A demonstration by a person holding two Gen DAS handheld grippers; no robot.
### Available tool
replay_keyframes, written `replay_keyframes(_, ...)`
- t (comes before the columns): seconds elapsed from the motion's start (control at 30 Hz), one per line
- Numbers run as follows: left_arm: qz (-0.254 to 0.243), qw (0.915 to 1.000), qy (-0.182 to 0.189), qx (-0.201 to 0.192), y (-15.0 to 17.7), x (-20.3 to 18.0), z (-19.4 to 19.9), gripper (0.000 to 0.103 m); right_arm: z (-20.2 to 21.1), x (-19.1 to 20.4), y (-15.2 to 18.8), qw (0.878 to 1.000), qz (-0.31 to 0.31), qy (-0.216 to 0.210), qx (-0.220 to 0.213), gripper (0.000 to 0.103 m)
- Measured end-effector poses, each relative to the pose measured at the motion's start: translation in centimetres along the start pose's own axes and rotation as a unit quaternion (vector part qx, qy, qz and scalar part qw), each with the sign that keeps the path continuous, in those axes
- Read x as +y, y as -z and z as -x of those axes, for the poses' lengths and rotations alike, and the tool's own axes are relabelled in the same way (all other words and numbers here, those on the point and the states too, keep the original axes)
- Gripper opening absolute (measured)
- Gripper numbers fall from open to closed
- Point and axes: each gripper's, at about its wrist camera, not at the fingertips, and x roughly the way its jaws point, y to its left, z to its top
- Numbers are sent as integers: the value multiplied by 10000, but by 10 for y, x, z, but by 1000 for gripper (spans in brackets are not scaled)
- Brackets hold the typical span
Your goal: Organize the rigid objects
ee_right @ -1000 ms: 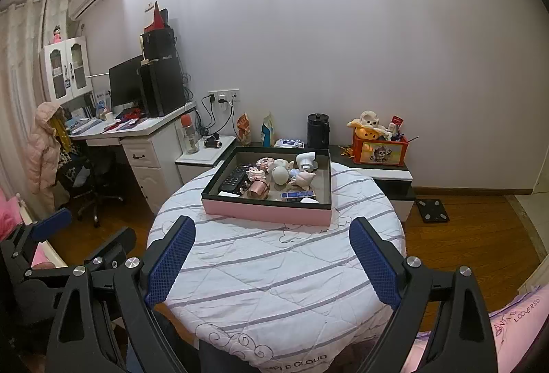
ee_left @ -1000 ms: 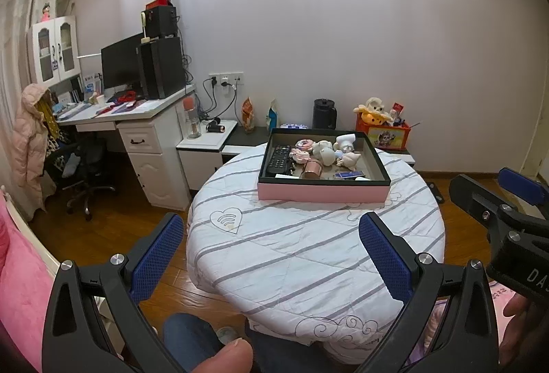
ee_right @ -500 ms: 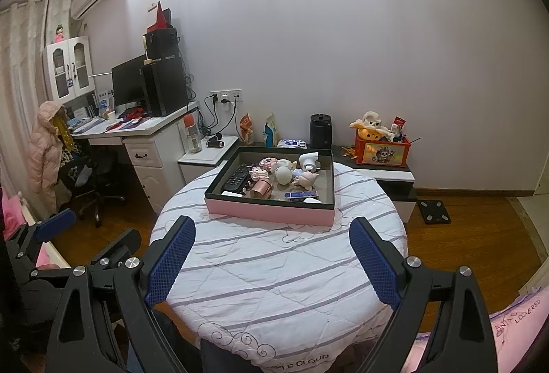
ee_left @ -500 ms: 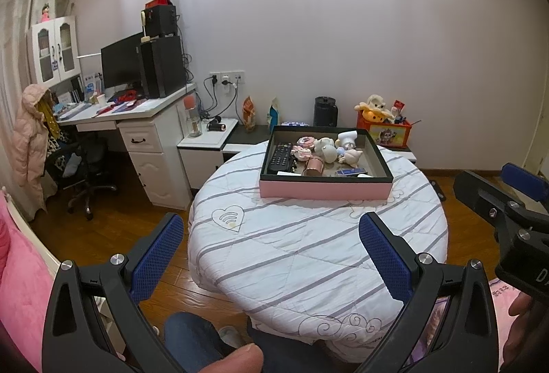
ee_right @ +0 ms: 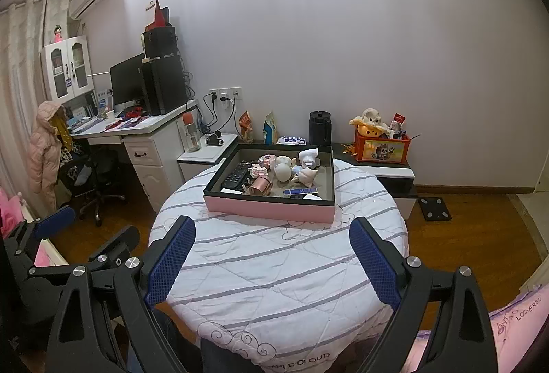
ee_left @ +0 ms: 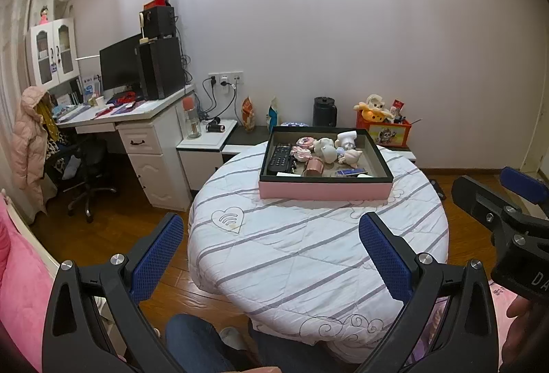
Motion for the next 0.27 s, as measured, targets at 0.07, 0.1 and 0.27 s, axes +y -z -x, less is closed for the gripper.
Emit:
replay_keyframes(0.07,-20,10000,9,-48,0,0,1,103,0,0,1,10000,1,3,5,93)
replay_keyframes(0.1,-32,10000,9,-88,0,-1,1,103,0,0,1,10000,-5,4,8,93)
replay_keyframes(0.27,-25,10000,-25,-85,1,-2,1,103,-1,0,2,10000,-18,3,19,93)
